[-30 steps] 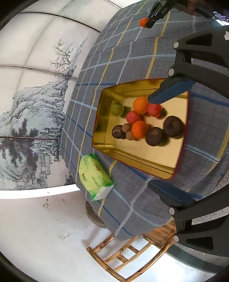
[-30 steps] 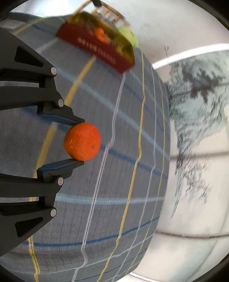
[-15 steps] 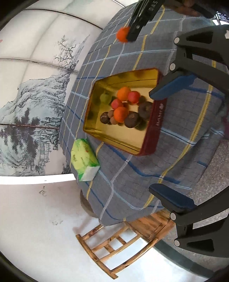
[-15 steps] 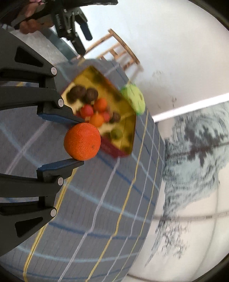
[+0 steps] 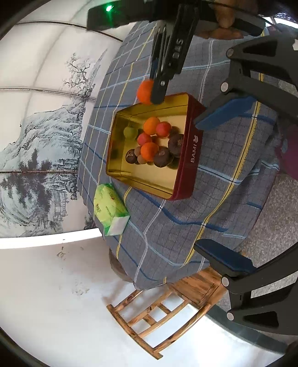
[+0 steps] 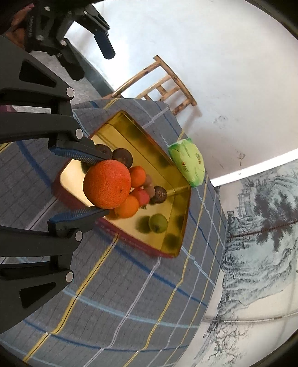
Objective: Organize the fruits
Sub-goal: 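Carry the tangerine over the tin with the right tool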
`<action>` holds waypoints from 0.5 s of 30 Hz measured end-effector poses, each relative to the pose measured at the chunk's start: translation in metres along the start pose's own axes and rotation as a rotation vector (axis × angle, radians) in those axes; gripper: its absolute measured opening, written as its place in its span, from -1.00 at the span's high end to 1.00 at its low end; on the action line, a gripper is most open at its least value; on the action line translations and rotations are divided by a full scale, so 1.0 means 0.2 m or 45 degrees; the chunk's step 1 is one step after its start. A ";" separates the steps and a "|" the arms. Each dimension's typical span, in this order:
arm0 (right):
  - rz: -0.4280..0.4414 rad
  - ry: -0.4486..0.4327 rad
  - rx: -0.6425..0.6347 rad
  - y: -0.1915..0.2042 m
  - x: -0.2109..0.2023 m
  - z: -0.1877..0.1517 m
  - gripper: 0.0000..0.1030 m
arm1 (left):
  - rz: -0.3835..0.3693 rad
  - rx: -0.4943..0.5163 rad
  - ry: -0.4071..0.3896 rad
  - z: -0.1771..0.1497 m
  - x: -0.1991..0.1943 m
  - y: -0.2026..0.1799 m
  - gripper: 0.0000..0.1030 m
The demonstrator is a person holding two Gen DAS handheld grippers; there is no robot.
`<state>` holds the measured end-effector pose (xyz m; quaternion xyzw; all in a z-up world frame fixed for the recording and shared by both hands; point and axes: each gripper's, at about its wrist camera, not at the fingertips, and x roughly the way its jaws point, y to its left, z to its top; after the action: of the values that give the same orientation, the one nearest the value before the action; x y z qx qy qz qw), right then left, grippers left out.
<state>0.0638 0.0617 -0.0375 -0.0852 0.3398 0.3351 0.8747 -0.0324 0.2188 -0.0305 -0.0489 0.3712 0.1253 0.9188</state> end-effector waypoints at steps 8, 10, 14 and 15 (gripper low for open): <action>-0.003 0.054 -0.033 0.05 0.15 0.07 0.24 | 0.005 0.042 -0.004 -0.01 0.00 -0.03 -0.83; -0.003 0.063 -0.039 0.05 0.18 0.08 0.24 | 0.005 0.041 -0.001 -0.01 0.00 -0.03 -0.83; -0.006 0.082 -0.040 0.05 0.23 0.08 0.24 | 0.001 0.036 0.006 -0.02 0.00 -0.02 -0.83; -0.004 0.090 -0.034 0.05 0.24 0.08 0.24 | -0.001 0.035 0.010 -0.02 0.01 -0.02 -0.83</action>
<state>0.0929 0.1006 -0.0562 -0.1094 0.3657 0.3349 0.8615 -0.0326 0.2140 -0.0347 -0.0369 0.3765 0.1197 0.9179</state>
